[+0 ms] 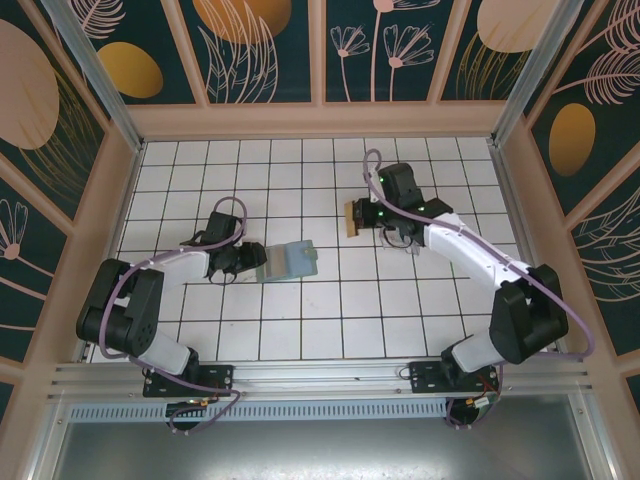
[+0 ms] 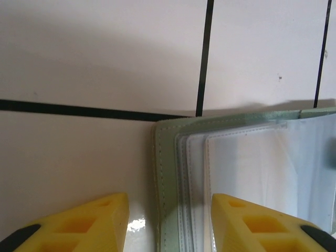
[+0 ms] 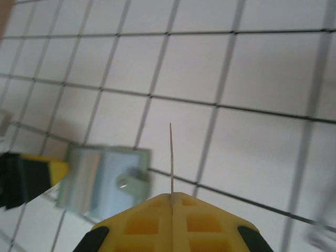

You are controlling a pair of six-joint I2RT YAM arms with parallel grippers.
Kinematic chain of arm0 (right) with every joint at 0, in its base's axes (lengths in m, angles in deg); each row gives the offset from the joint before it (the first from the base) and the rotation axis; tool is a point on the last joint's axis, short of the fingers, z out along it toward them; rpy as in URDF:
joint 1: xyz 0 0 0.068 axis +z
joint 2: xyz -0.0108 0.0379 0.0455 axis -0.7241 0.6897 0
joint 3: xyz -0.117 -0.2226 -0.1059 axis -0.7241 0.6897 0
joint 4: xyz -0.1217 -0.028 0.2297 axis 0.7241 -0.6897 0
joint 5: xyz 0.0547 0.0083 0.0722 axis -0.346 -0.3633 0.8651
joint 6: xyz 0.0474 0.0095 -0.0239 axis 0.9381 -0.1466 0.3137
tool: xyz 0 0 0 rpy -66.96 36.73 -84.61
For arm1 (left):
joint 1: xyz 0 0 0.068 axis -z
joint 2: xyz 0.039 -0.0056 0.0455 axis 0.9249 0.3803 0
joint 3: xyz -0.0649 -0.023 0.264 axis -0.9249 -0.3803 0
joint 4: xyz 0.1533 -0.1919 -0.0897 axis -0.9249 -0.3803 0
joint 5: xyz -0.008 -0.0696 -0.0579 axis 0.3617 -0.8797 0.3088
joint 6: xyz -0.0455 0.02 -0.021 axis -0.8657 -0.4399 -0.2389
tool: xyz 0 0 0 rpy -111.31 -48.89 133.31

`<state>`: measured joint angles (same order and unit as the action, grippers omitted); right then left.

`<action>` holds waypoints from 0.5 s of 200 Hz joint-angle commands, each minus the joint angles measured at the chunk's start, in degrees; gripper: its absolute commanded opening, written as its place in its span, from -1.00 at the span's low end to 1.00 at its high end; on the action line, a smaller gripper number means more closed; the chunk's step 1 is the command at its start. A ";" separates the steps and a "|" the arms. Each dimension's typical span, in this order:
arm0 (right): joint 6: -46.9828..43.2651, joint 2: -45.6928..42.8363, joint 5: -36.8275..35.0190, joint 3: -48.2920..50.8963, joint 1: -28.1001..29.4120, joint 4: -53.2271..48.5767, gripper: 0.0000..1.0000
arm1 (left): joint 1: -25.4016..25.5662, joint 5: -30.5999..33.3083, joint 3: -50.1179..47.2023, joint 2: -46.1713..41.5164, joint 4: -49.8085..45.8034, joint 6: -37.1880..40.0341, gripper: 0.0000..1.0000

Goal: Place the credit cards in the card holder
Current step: Pick up the credit card from the storage box, then insert the credit card into the card slot.

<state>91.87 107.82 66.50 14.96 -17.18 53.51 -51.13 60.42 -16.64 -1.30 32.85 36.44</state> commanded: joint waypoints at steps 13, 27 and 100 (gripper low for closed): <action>-0.79 4.58 15.16 3.08 1.79 11.54 -1.00 | 0.27 2.45 0.14 -0.42 -3.29 -1.11 -0.09; -0.24 7.13 17.92 3.41 2.85 14.16 -1.00 | 0.19 2.82 0.44 0.35 -3.56 -1.06 -0.10; 5.94 20.51 22.02 1.87 7.70 23.22 -1.00 | 0.26 2.63 0.19 1.59 -1.84 -2.07 -0.21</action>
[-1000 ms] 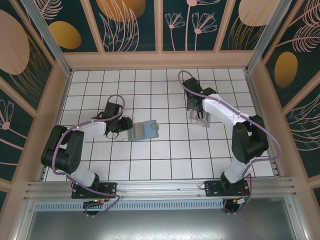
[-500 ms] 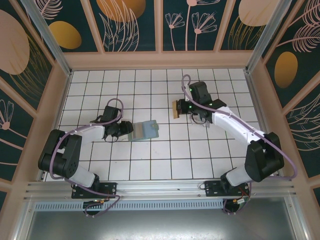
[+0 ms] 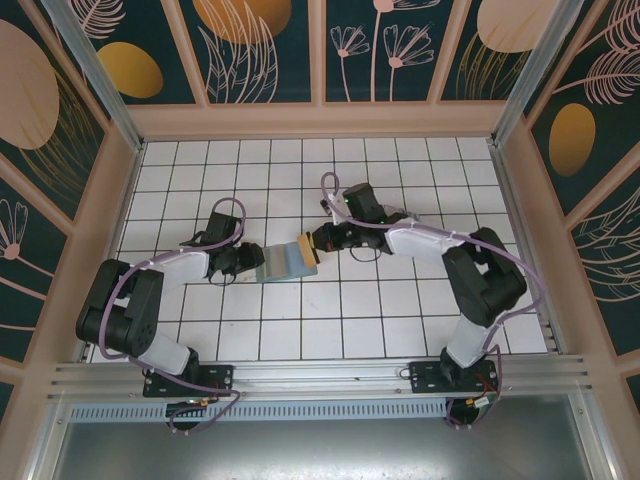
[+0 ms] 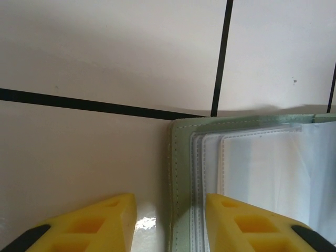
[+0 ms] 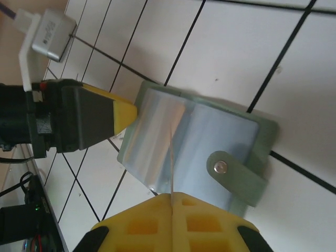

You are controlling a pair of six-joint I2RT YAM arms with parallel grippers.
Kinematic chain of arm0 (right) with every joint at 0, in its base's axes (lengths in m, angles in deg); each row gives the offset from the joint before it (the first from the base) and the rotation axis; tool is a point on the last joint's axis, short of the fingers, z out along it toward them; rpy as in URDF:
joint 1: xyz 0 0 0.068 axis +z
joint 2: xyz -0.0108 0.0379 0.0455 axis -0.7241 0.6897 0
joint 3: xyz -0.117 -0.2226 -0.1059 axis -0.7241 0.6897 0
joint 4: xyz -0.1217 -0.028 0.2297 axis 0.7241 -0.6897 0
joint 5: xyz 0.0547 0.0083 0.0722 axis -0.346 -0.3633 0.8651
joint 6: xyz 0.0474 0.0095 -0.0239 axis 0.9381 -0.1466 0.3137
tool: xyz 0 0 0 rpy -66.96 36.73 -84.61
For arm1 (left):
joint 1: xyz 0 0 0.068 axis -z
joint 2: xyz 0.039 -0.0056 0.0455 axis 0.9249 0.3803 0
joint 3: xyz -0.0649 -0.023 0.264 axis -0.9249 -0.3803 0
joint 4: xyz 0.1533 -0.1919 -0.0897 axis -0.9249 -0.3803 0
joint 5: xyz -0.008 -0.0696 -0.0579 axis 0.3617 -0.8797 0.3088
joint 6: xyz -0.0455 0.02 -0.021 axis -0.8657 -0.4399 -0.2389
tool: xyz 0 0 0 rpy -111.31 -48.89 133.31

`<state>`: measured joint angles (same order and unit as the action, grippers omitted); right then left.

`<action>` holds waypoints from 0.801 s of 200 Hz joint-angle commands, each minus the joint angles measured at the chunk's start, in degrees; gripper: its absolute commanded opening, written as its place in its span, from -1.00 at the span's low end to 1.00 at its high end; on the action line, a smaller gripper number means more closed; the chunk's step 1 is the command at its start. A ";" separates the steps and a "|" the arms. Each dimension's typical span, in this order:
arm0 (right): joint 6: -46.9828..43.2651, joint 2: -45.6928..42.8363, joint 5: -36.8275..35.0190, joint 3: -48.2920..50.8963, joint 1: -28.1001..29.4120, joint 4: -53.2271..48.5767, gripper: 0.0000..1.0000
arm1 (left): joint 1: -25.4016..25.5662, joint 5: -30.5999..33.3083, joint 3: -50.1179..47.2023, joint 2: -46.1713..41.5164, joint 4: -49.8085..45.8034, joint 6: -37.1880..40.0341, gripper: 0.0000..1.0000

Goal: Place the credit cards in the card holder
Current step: Insert the credit card into the card slot.

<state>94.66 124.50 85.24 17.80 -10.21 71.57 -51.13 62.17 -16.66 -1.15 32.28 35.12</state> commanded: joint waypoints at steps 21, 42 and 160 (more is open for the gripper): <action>5.57 6.29 5.32 -0.77 1.82 8.16 -1.00 | 0.23 1.31 -0.12 1.66 -1.12 -0.85 -0.24; 7.10 7.77 5.66 -0.53 2.22 9.81 -1.00 | 0.26 1.06 -0.48 1.80 -0.62 -1.10 -0.26; 11.80 14.36 9.84 -4.22 1.35 11.09 -1.00 | 0.26 2.43 -1.27 2.21 -0.68 -0.06 -0.35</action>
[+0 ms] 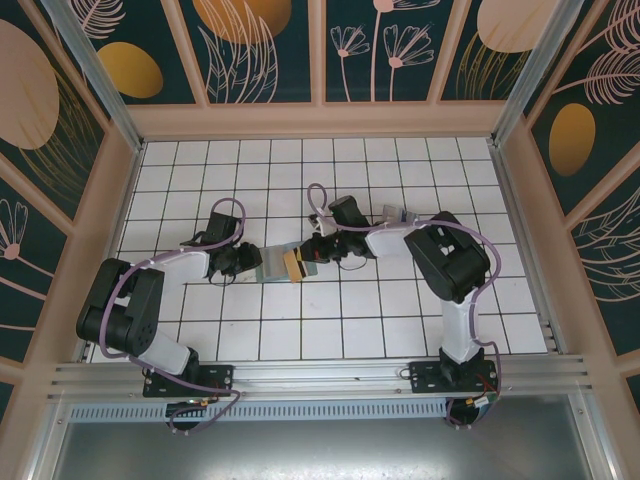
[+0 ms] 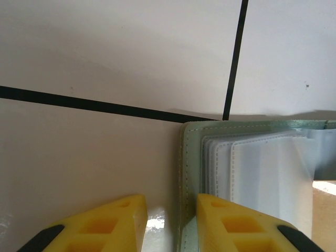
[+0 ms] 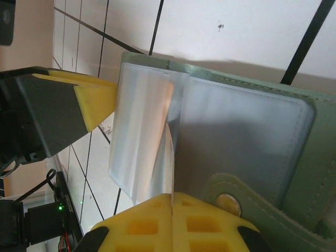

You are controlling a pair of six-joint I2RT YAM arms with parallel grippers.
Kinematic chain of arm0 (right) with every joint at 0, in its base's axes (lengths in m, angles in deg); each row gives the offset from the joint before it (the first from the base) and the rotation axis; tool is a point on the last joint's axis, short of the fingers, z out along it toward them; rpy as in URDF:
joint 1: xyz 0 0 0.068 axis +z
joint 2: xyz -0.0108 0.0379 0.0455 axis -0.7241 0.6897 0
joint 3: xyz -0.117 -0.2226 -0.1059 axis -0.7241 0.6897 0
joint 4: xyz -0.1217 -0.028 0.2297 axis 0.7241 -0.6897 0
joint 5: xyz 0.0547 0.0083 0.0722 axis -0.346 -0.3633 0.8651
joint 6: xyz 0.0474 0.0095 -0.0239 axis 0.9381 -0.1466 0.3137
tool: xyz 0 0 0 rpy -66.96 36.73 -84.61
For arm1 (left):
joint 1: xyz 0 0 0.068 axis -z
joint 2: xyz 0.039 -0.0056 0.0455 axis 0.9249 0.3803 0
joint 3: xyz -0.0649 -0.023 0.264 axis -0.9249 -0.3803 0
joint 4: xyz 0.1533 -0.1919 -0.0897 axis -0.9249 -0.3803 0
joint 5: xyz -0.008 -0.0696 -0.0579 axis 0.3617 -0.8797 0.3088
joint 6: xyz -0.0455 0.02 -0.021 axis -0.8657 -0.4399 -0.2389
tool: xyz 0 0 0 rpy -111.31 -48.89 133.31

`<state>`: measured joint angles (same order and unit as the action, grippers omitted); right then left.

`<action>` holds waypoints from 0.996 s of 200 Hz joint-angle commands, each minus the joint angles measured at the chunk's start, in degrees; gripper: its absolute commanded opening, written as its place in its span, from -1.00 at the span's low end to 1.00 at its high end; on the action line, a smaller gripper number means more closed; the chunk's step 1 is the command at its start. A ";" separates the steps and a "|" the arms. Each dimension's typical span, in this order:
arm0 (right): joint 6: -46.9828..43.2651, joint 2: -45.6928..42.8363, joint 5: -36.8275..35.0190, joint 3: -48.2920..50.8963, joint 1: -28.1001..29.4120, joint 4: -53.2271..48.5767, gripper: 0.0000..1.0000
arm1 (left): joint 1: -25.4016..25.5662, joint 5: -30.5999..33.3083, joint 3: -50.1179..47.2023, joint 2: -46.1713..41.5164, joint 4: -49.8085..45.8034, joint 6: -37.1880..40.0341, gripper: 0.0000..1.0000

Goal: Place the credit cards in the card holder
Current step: Insert the credit card into the card slot.

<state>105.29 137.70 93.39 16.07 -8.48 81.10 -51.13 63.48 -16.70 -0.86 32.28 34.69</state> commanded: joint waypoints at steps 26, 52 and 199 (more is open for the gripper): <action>1.82 1.69 2.63 -3.14 -0.43 1.83 -1.00 | 0.20 0.72 -1.07 2.55 -0.57 0.42 -0.36; 2.68 2.50 3.58 -4.11 -1.07 2.08 -1.00 | 0.24 0.63 -0.96 2.61 -0.39 0.26 -0.43; 8.72 7.05 6.26 -5.87 -0.81 6.22 -1.00 | 0.26 0.89 -1.24 2.22 0.45 -2.52 -0.56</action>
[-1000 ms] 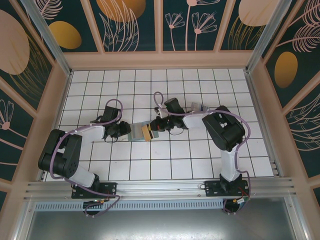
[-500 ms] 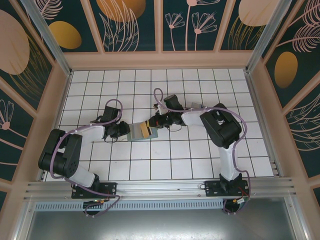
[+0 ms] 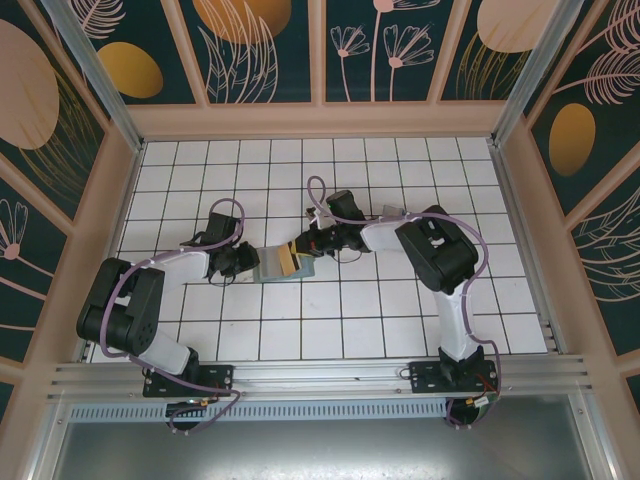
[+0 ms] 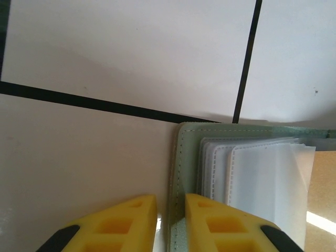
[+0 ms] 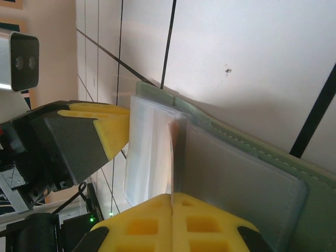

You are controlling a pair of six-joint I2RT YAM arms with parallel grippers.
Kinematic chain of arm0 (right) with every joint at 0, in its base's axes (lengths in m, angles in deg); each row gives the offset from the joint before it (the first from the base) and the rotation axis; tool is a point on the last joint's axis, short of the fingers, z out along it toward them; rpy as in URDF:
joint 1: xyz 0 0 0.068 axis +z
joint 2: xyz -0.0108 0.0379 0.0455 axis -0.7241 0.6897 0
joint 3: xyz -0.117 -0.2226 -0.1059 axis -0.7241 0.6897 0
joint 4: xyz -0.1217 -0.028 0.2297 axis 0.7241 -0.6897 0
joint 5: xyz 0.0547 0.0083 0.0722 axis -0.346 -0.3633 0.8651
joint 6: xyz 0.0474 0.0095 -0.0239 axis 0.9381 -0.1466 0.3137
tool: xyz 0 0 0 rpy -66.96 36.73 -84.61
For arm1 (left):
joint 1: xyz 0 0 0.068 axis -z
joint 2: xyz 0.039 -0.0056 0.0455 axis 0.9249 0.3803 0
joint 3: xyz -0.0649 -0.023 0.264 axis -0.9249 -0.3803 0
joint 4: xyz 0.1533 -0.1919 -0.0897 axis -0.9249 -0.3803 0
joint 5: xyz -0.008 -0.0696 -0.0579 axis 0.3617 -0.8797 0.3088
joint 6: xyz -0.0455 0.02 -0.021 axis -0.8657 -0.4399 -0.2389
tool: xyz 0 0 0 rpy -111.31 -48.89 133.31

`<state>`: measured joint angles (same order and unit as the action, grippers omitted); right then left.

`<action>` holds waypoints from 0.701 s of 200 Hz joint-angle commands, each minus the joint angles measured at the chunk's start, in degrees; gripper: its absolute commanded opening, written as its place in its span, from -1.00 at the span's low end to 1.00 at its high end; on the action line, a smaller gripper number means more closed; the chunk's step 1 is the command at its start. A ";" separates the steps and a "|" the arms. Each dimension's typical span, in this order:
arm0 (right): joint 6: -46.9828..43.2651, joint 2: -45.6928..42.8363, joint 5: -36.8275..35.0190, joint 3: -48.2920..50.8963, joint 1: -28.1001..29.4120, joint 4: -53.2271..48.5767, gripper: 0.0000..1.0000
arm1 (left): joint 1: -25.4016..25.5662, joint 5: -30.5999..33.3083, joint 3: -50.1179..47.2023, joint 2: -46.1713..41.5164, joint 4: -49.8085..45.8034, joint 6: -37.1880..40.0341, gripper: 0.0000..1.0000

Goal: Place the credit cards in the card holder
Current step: Insert the credit card into the card slot.

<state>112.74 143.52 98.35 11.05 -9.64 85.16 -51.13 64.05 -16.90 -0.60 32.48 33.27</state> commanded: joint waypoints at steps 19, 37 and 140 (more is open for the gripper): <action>2.38 1.49 1.83 -0.29 0.45 3.98 -1.00 | 0.26 0.34 -1.05 1.95 0.29 -1.29 -0.58; 3.49 1.11 1.92 0.54 0.64 6.21 -1.00 | 0.27 0.35 -0.93 1.93 0.21 -1.25 -0.61; 6.50 0.35 -5.50 3.87 3.48 10.44 -1.00 | 0.25 0.26 -0.65 2.30 -0.24 -1.34 -0.72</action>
<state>117.72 143.73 96.16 13.04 -7.17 92.00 -51.13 64.34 -16.85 -0.49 32.59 32.70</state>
